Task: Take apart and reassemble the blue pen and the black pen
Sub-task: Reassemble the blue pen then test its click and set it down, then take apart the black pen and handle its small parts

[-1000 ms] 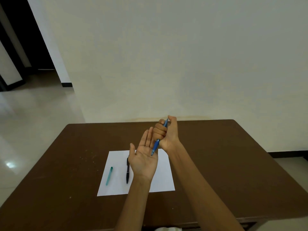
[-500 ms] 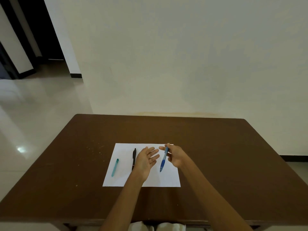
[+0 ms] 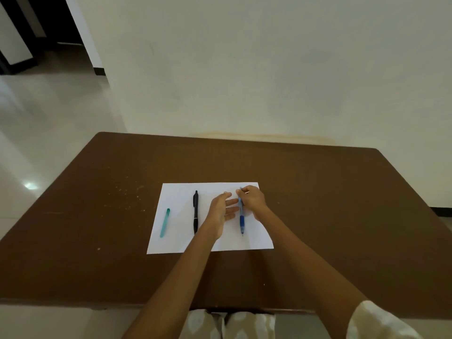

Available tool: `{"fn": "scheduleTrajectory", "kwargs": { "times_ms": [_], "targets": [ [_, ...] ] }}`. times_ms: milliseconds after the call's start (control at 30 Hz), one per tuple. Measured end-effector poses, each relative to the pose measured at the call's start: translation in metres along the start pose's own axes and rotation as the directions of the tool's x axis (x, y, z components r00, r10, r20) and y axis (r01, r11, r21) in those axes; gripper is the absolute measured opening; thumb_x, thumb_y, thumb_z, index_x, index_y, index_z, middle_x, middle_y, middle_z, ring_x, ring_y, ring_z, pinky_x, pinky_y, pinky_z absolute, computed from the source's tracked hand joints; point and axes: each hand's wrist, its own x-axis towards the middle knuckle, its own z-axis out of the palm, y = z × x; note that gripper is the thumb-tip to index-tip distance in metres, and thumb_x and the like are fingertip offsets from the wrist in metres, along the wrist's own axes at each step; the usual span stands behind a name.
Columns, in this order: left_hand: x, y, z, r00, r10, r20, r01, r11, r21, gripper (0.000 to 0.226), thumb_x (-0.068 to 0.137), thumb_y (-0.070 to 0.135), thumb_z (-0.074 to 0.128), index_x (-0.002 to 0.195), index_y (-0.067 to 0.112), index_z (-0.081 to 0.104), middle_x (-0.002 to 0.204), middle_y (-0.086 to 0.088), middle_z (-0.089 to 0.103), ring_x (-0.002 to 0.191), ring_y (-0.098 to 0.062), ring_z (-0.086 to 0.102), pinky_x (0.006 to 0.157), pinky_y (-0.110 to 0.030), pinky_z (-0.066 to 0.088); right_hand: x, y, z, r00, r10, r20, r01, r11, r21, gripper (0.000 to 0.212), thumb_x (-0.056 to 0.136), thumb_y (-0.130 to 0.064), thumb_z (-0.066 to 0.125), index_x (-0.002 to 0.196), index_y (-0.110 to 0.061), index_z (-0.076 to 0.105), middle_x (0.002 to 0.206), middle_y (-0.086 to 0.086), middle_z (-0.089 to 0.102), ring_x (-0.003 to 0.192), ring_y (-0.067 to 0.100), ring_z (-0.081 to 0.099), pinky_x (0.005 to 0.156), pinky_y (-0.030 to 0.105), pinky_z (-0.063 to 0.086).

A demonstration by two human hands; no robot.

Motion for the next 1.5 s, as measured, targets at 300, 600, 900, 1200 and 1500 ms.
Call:
{"fn": "scheduleTrajectory", "kwargs": {
  "times_ms": [300,600,900,1200,1500],
  "targets": [
    [-0.002,-0.003,0.001,1.000,-0.013,-0.029,0.012,1.000,-0.028,0.042,0.100,0.032,0.032,0.134,0.010,0.042,0.131,-0.014,0.056,0.114,-0.030,0.058,0.098,-0.038,0.045,-0.003,0.000,0.004,0.995,-0.069,-0.068,0.062,0.993,-0.103,0.030,0.093,-0.026,0.055,0.113,-0.004,0.057,0.117,0.013,0.062,0.106,0.027,0.059,0.092,0.034,0.048],
    [-0.016,0.003,-0.011,0.997,0.032,-0.072,-0.028,0.998,0.053,0.037,0.100,0.031,0.034,0.130,0.011,0.043,0.132,-0.012,0.054,0.114,-0.028,0.057,0.096,-0.034,0.046,-0.010,-0.006,0.004,0.992,-0.040,-0.118,0.034,0.998,-0.054,0.042,0.090,-0.031,0.059,0.120,-0.004,0.051,0.125,0.014,0.057,0.113,0.028,0.056,0.094,0.032,0.046],
    [-0.039,0.006,-0.072,0.890,0.255,-0.377,-0.141,0.942,0.304,0.029,0.098,0.016,0.038,0.121,0.005,0.053,0.125,-0.011,0.056,0.112,-0.025,0.054,0.095,-0.029,0.045,-0.070,-0.036,0.067,0.982,-0.178,0.069,0.189,0.959,-0.210,0.039,0.089,-0.032,0.060,0.118,-0.010,0.046,0.117,0.013,0.061,0.102,0.024,0.061,0.084,0.024,0.045],
    [-0.024,0.006,-0.091,0.943,-0.103,-0.316,0.092,0.995,-0.048,0.018,0.094,0.016,0.046,0.102,0.003,0.056,0.103,-0.012,0.056,0.095,-0.022,0.055,0.087,-0.031,0.048,-0.074,-0.039,0.085,0.976,-0.204,0.080,0.219,0.893,-0.392,0.054,0.087,-0.037,0.061,0.129,-0.013,0.036,0.119,0.010,0.060,0.100,0.023,0.064,0.080,0.024,0.049],
    [-0.029,0.022,-0.085,0.977,-0.064,-0.202,0.056,0.997,-0.044,0.028,0.098,0.018,0.038,0.116,0.004,0.054,0.112,-0.013,0.060,0.094,-0.023,0.061,0.081,-0.030,0.052,-0.078,-0.029,0.080,0.992,-0.114,0.057,0.119,0.989,-0.089,0.049,0.085,-0.036,0.063,0.121,-0.017,0.036,0.106,0.010,0.066,0.077,0.016,0.061,0.075,0.023,0.052]
  ]
}}
